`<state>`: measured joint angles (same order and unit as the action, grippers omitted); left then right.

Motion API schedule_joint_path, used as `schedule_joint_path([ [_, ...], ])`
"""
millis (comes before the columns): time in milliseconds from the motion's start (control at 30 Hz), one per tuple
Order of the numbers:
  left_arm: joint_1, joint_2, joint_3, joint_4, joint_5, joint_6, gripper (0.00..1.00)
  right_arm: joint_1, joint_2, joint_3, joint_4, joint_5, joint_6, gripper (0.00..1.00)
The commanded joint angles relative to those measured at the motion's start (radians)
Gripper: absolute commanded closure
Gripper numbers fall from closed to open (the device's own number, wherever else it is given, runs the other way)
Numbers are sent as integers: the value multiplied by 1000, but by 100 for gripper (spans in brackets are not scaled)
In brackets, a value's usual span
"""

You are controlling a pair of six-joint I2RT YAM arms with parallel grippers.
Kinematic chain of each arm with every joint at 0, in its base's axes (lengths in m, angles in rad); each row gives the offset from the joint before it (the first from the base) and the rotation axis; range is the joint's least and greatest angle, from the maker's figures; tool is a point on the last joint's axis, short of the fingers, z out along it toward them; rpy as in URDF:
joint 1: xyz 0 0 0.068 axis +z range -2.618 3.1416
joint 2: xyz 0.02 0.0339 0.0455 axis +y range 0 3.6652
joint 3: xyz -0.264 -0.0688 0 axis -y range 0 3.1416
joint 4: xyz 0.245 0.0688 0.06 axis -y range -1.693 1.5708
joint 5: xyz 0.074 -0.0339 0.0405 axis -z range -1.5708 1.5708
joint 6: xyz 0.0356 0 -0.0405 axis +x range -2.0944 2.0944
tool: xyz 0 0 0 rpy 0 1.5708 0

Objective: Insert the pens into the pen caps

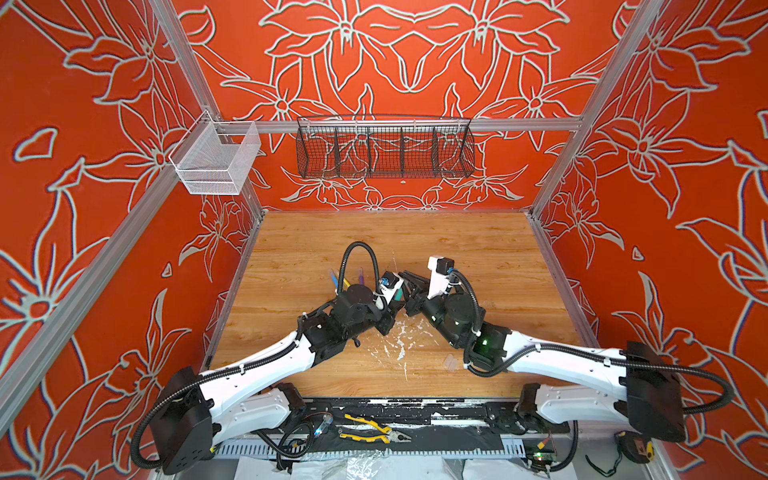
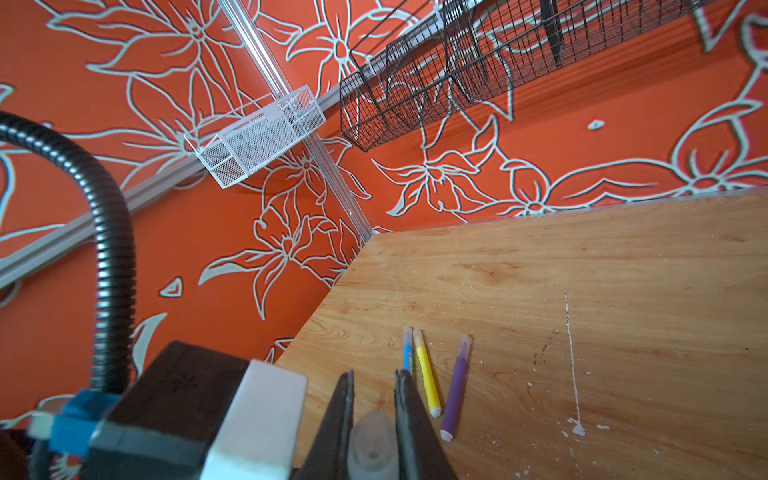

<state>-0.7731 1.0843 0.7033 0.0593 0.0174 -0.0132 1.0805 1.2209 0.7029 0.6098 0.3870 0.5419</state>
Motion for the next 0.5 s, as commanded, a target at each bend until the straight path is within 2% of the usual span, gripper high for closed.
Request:
schedule_joint_path([
  [0,98,-48,137,327,-225,-117,100,97,11,-48,-182,-178,88,100],
  [467,118,-11,315,241,-221,-28,100,98,20,-85,-134,-188,166,100],
])
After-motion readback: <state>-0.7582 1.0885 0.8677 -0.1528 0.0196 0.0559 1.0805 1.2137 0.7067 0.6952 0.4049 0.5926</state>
